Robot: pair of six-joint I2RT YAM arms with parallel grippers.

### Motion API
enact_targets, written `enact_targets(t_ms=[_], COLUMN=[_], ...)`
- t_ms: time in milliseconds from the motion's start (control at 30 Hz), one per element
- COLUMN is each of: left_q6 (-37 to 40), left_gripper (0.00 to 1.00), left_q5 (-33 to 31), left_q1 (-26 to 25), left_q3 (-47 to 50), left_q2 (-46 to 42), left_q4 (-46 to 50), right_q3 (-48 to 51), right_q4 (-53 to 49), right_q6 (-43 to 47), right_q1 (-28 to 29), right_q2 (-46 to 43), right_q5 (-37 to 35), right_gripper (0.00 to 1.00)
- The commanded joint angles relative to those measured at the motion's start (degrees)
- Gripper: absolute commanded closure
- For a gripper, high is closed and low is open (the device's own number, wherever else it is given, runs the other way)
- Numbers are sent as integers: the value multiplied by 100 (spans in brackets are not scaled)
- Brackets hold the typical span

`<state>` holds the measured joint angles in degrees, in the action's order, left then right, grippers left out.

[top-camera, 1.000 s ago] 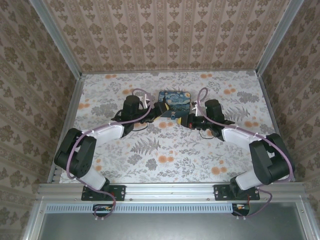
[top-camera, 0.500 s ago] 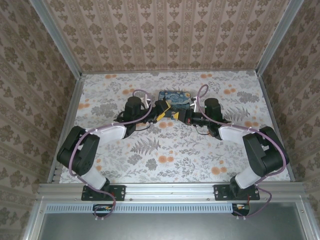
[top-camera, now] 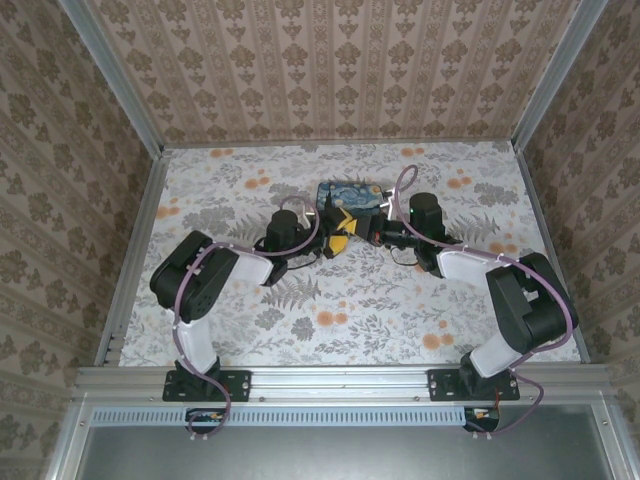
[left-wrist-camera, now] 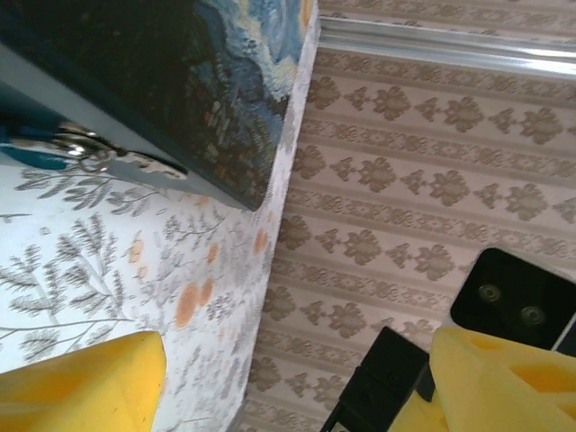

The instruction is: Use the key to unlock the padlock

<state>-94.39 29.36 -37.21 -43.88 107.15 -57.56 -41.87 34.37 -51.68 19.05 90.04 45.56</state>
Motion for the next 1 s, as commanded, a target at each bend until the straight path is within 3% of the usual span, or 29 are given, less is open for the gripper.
enact_targets(t_ms=[0, 400, 700, 967], left_q6=[-517, -819, -713, -675], left_gripper=[22, 28, 49, 59], left_q5=[-206, -378, -428, -414], left_q1=[-38, -111, -32, 29], left_q3=[17, -26, 124, 178], left_q2=[93, 263, 236, 245], left_q4=[-898, -1414, -1451, -1486], right_q3=[-163, -226, -26, -5], right_q4=[144, 165, 8, -12], right_q6=[-69, -55, 90, 106], right_q1=[72, 201, 183, 157], right_q2=[75, 240, 112, 101], right_q5=[112, 69, 36, 10], right_gripper=[100, 100, 100, 100])
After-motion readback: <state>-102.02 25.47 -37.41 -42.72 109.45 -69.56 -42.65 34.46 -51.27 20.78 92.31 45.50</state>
